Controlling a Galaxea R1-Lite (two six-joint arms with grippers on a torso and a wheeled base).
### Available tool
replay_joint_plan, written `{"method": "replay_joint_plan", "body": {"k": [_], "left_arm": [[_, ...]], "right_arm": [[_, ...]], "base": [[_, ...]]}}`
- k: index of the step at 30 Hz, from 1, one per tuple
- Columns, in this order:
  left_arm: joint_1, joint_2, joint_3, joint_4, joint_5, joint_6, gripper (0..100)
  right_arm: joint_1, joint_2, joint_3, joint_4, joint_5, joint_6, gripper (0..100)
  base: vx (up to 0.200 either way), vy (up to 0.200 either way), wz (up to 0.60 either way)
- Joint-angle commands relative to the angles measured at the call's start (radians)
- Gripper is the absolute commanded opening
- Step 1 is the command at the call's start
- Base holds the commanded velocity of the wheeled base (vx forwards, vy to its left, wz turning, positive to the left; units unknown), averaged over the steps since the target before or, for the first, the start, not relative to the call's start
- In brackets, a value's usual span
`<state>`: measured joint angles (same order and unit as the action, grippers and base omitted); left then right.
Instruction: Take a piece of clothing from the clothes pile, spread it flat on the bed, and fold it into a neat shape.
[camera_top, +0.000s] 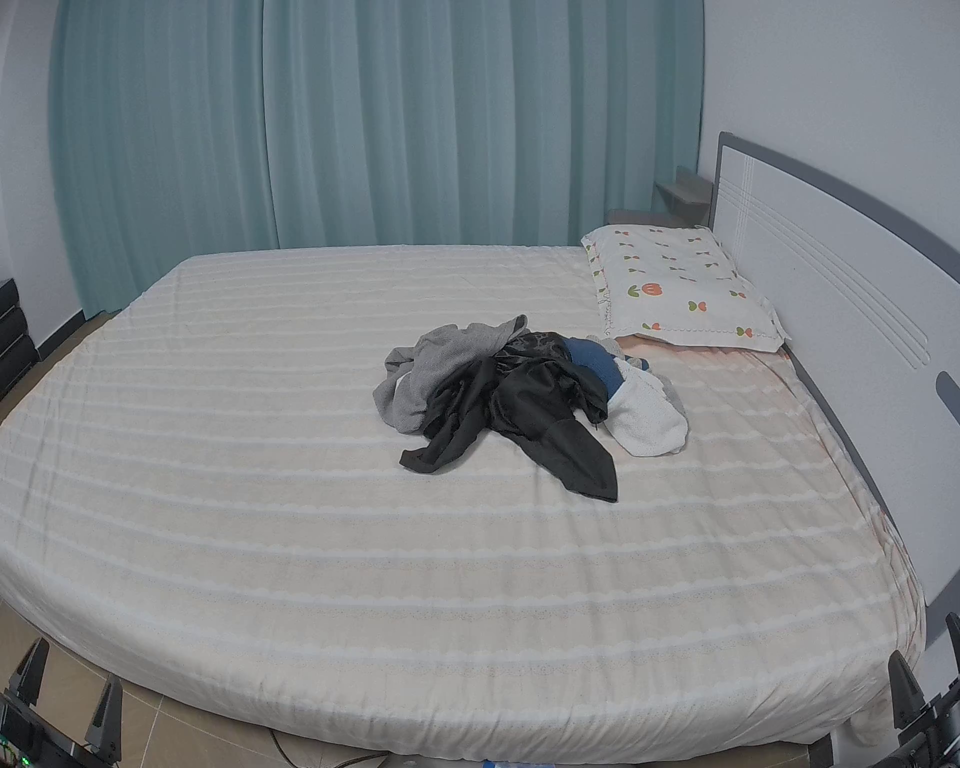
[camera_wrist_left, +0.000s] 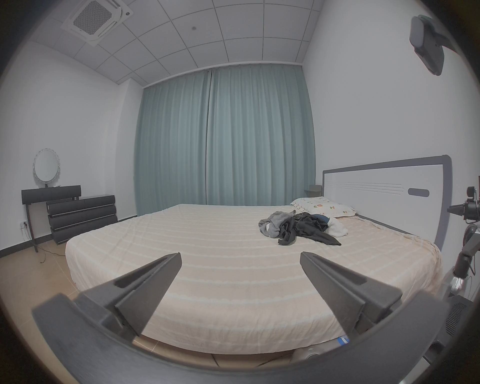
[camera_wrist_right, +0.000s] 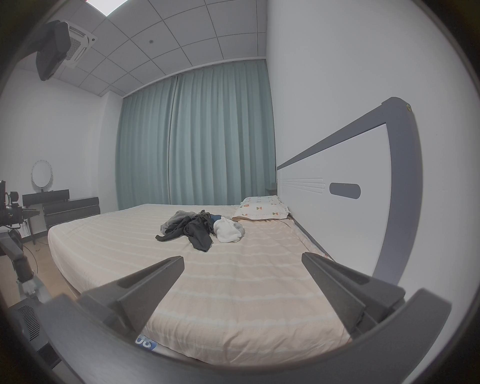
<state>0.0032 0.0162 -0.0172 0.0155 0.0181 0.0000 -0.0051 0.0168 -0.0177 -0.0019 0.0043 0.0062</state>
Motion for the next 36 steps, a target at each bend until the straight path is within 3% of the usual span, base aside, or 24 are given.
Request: {"method": "replay_joint_plan", "body": {"k": [1, 4, 7, 11, 13, 18, 24, 26, 27, 33, 36], "left_arm": [[0.000, -0.016, 0.013, 0.000, 0.000, 0.000, 100], [0.001, -0.016, 0.013, 0.000, 0.000, 0.000, 100], [0.000, -0.016, 0.013, 0.000, 0.000, 0.000, 100], [0.000, -0.016, 0.013, 0.000, 0.000, 0.000, 100], [0.000, -0.016, 0.013, 0.000, 0.000, 0.000, 100], [0.000, -0.016, 0.013, 0.000, 0.000, 0.000, 100], [0.000, -0.016, 0.013, 0.000, 0.000, 0.000, 100], [0.000, -0.016, 0.013, 0.000, 0.000, 0.000, 100], [0.000, -0.016, 0.013, 0.000, 0.000, 0.000, 100], [0.001, -0.016, 0.013, 0.000, 0.000, 0.000, 100], [0.000, -0.016, 0.013, 0.000, 0.000, 0.000, 100]], "right_arm": [[0.001, -0.017, 0.018, -0.001, 0.000, 0.000, 100], [0.001, 0.002, -0.031, -0.020, -0.007, 0.015, 100], [-0.012, 0.164, -0.266, -0.021, -0.003, 0.101, 100], [0.011, 0.319, -0.249, 0.002, 0.045, -0.018, 100], [0.022, 0.446, -0.255, -0.023, 0.059, 0.003, 100], [0.059, 0.759, -0.266, -0.119, 0.072, 0.055, 100], [0.096, 1.252, -0.317, -0.411, 0.069, 0.067, 100], [0.096, 1.261, -0.318, -0.415, 0.069, 0.069, 100], [0.103, 1.457, -0.377, -0.514, 0.071, 0.113, 100], [0.163, 1.741, -0.522, -0.629, 0.063, 0.238, 100], [0.205, 1.962, -0.682, -0.658, 0.051, 0.287, 100]], "base": [[0.000, 0.000, 0.00], [0.000, 0.000, 0.00], [0.000, 0.000, 0.00], [0.000, 0.000, 0.00], [0.000, 0.000, 0.00], [0.000, 0.000, 0.00], [0.000, 0.000, 0.00], [0.000, 0.000, 0.00], [0.000, 0.000, 0.00], [0.000, 0.000, 0.00], [0.000, 0.000, 0.00]]}}
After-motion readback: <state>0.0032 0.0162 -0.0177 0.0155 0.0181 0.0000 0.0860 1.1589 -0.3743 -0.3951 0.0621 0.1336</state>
